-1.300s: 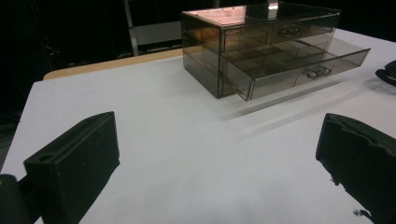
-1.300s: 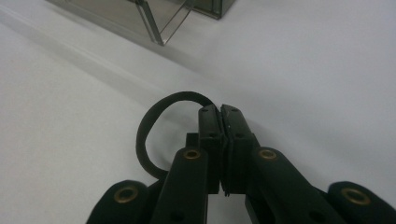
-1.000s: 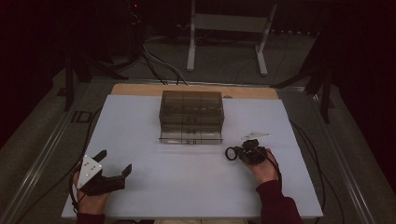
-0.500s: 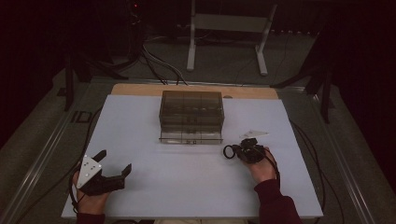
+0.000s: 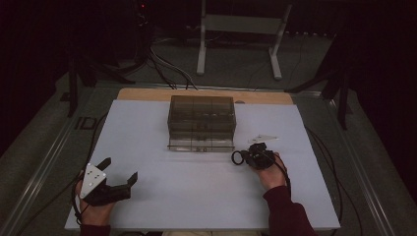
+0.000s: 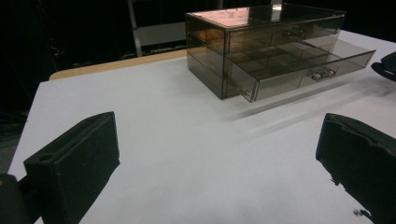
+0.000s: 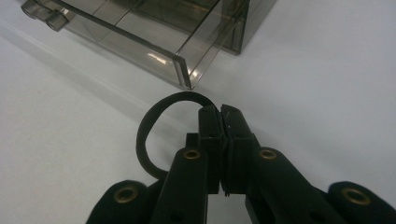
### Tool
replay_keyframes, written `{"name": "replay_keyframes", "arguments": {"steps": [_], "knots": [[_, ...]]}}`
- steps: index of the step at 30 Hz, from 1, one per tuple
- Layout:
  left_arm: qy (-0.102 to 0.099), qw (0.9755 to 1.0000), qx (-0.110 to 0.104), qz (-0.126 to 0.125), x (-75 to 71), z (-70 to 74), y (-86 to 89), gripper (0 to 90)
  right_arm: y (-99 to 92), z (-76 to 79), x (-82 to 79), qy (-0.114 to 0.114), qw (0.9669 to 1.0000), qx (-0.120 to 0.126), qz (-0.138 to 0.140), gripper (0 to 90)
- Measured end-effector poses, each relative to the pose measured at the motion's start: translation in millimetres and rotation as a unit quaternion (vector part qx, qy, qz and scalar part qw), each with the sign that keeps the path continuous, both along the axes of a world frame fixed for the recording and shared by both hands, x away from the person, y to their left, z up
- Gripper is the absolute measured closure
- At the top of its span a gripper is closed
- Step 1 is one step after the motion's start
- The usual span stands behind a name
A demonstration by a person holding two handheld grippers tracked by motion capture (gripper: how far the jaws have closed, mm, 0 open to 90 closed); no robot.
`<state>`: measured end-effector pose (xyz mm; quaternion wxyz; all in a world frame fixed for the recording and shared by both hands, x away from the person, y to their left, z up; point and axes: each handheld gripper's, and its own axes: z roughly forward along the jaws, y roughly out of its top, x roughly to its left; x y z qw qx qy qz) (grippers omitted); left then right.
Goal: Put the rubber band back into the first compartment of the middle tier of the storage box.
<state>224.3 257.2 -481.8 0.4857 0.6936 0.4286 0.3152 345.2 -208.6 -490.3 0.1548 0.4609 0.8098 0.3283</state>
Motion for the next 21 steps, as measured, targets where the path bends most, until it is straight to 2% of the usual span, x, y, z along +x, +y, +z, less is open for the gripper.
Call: {"name": "replay_keyframes", "arguments": {"steps": [21], "knots": [[0.001, 1.0, 0.003, 0.0, 0.5, 0.1, 0.6, 0.3, 8.0, 1.2, 2.1, -0.003, 1.0, 0.006, 0.001, 88.6]]}}
